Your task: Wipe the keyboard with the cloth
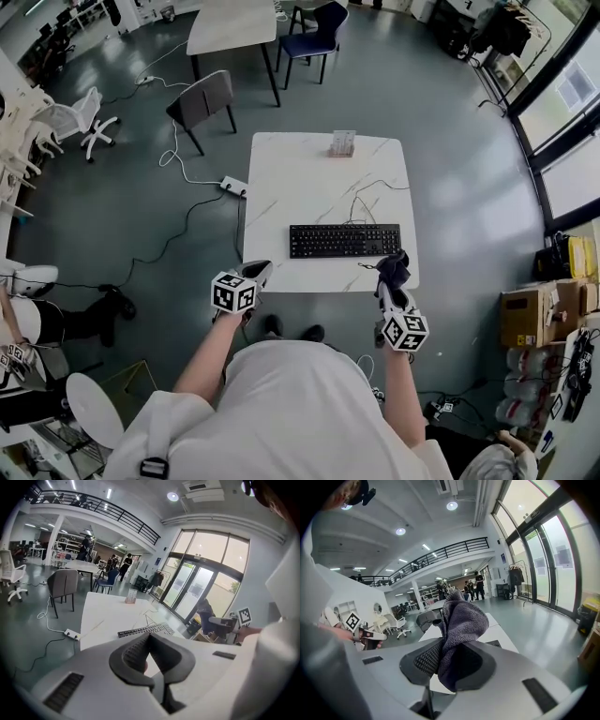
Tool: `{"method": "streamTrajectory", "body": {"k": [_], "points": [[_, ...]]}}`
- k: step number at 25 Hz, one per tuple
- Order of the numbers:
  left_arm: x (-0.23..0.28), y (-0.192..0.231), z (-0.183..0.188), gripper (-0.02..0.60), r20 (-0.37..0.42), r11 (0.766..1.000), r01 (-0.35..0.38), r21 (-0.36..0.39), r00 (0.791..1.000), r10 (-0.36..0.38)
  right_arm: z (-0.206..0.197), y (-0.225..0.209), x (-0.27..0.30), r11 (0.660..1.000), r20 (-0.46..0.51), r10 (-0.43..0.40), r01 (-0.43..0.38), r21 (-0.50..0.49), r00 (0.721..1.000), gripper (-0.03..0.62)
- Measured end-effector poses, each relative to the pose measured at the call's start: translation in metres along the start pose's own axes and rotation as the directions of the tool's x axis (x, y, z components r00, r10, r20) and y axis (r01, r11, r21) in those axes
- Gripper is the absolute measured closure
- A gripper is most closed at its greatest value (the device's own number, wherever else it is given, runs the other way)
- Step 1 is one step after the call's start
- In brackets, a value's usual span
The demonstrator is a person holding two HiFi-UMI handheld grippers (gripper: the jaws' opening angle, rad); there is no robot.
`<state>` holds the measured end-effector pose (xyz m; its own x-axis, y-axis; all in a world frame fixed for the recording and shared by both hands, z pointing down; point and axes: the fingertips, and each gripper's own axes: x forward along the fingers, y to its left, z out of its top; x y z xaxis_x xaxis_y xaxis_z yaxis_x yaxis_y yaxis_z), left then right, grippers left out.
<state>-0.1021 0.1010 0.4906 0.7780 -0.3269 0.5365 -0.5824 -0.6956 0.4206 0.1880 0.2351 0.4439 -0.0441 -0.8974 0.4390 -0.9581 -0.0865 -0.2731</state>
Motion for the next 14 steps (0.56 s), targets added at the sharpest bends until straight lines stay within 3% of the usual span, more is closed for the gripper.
{"method": "streamTrajectory", "body": {"k": [14], "points": [[-0.001, 0.013, 0.004, 0.575, -0.022, 1.0, 0.027, 0.01, 0.999, -0.027, -0.003, 0.009, -0.004, 0.999, 0.0, -0.039, 0.039, 0.013, 0.999, 0.505]]}}
